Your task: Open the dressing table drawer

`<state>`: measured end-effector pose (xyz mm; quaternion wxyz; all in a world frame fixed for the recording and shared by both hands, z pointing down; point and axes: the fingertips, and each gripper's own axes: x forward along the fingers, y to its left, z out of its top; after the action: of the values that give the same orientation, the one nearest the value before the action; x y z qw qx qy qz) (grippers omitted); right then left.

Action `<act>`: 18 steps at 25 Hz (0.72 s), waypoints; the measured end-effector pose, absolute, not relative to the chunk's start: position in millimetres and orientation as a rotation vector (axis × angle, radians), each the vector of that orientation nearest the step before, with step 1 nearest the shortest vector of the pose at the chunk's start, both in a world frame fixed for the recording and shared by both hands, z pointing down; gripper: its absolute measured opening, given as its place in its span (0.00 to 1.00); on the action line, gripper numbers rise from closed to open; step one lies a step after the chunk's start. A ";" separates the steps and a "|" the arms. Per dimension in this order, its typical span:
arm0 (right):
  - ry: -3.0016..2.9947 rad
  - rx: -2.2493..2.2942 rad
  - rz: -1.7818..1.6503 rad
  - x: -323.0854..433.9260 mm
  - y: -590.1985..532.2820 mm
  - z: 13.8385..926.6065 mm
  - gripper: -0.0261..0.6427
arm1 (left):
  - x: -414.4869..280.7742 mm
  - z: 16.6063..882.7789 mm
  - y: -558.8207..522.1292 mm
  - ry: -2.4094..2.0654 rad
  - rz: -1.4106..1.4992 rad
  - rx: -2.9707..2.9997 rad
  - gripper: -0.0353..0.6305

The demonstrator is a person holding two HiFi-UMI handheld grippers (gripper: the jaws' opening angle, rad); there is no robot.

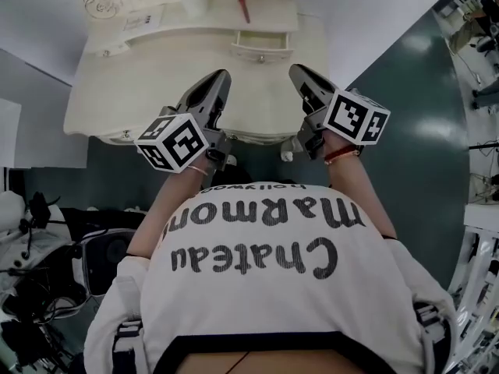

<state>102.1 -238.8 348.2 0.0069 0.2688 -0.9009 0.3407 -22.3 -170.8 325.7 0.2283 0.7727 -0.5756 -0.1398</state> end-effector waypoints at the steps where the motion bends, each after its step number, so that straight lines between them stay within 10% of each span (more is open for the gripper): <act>1: -2.849 0.841 1.022 104.5 -235.0 340.4 0.12 | -17.2 322.9 -167.4 -1.593 -0.379 2.140 0.09; 18: -2.982 0.792 0.547 129.7 -177.5 312.9 0.11 | 33.2 318.8 -110.4 -1.680 -0.366 2.188 0.09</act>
<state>129.7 -177.5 312.9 0.0039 0.2528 -0.9517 0.1744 33.2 -110.4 318.8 0.1787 0.7736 -0.5940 -0.1293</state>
